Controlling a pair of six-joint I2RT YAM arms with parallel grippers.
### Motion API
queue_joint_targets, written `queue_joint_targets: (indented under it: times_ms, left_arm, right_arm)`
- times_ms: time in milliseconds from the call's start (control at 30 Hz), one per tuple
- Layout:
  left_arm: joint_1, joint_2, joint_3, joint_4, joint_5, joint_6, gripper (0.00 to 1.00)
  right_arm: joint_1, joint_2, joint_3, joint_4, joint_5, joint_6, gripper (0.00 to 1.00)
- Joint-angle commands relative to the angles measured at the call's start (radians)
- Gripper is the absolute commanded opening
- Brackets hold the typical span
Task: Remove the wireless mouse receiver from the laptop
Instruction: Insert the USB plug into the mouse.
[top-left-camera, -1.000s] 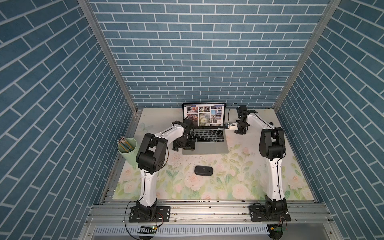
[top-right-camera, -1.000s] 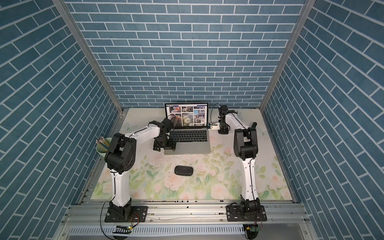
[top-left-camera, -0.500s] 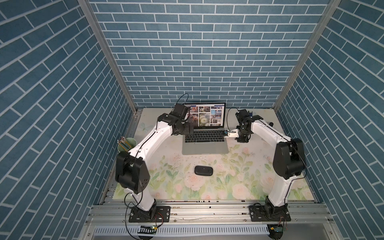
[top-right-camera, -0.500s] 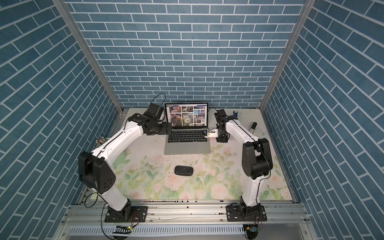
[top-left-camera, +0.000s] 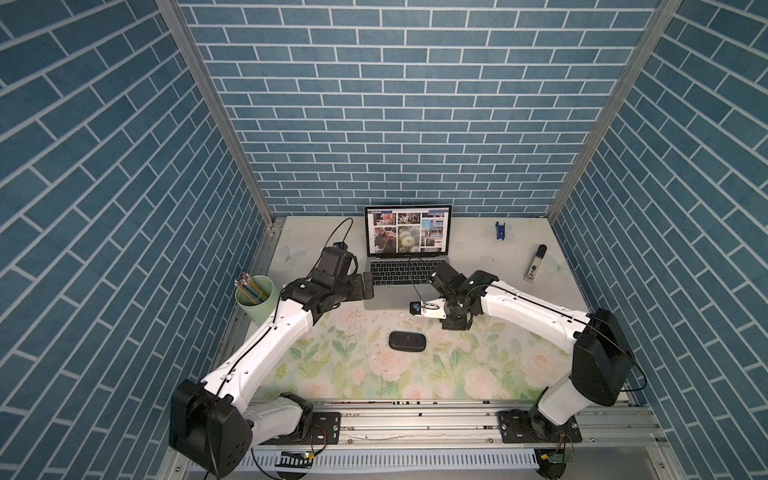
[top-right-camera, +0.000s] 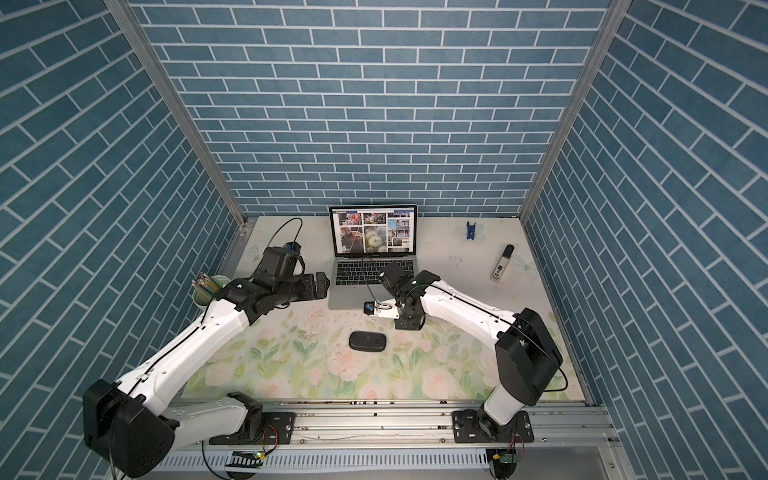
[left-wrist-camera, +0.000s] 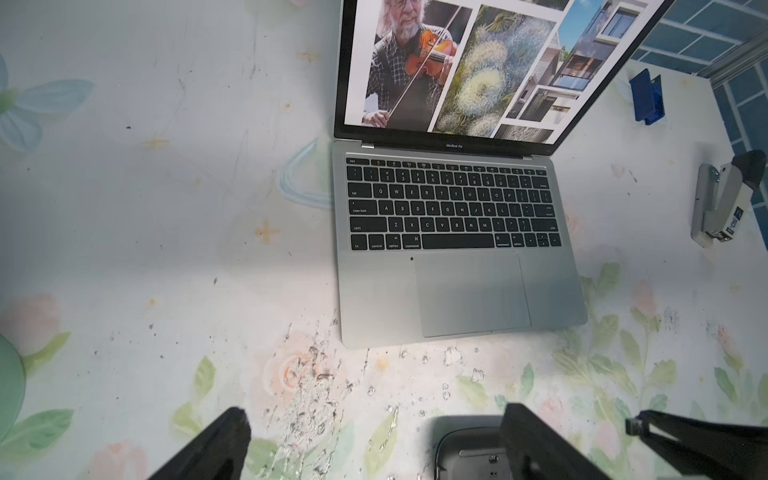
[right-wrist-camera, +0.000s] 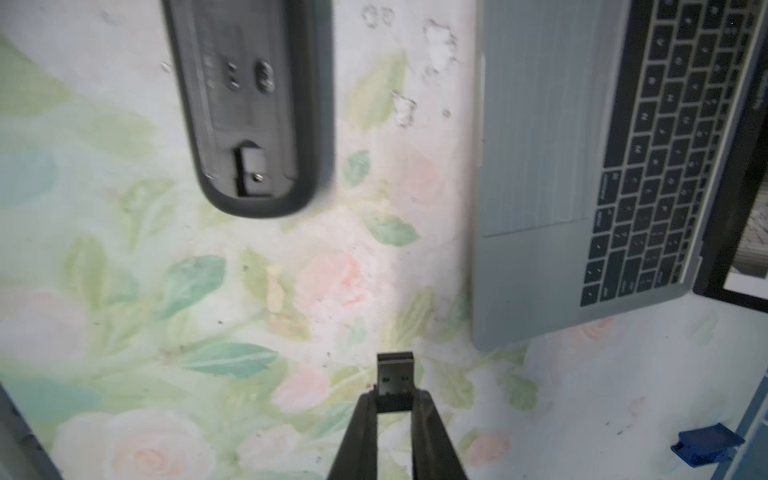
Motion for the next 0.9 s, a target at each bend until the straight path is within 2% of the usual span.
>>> queue_joint_targets:
  times_ms: [0, 200, 500, 633, 867]
  left_arm:
    - [-0.006, -0.021, -0.037, 0.096, 0.017, -0.023, 1.00]
    - [-0.006, -0.043, -0.098, 0.138, 0.027, 0.045, 1.00]
    - [-0.004, -0.134, -0.164, 0.268, -0.116, 0.203, 1.00]
    - [-0.004, -0.088, -0.128, 0.229, -0.125, 0.221, 1.00]
    - [-0.004, -0.022, -0.114, 0.208, -0.067, 0.225, 1.00]
  right_arm:
    - [0.076, 0.032, -0.013, 0.016, 0.007, 0.173, 0.00]
    - [0.130, 0.102, 0.007, 0.053, -0.016, 0.254, 0.00]
    - [0.138, 0.175, 0.064, 0.033, -0.040, 0.367, 0.00]
    - [0.148, 0.181, 0.061, 0.051, -0.058, 0.420, 0.00]
    - [0.171, 0.184, 0.052, 0.041, -0.062, 0.435, 0.00]
